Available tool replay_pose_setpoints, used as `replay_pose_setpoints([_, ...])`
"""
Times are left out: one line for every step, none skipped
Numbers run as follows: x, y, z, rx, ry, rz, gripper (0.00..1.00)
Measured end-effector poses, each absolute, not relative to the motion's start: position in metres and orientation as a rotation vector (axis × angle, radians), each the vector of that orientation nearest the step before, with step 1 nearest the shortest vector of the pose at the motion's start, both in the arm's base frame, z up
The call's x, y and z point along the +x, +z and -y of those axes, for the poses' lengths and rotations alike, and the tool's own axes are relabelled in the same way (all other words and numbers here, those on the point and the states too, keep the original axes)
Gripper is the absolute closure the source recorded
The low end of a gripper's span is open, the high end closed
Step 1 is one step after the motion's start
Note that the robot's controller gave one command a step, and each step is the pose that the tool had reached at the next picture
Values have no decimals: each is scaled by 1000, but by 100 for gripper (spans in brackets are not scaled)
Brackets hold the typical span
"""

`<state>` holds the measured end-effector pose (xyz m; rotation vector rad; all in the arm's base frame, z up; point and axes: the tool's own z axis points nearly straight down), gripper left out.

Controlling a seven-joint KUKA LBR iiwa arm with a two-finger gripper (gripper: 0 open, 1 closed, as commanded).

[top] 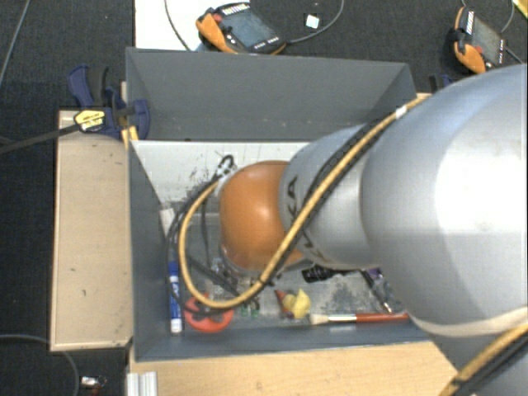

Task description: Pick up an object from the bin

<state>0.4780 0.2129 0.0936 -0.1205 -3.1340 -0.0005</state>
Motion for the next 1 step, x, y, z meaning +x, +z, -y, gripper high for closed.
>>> replay_pose_setpoints([481,121,-214,-122,-8,3144,100])
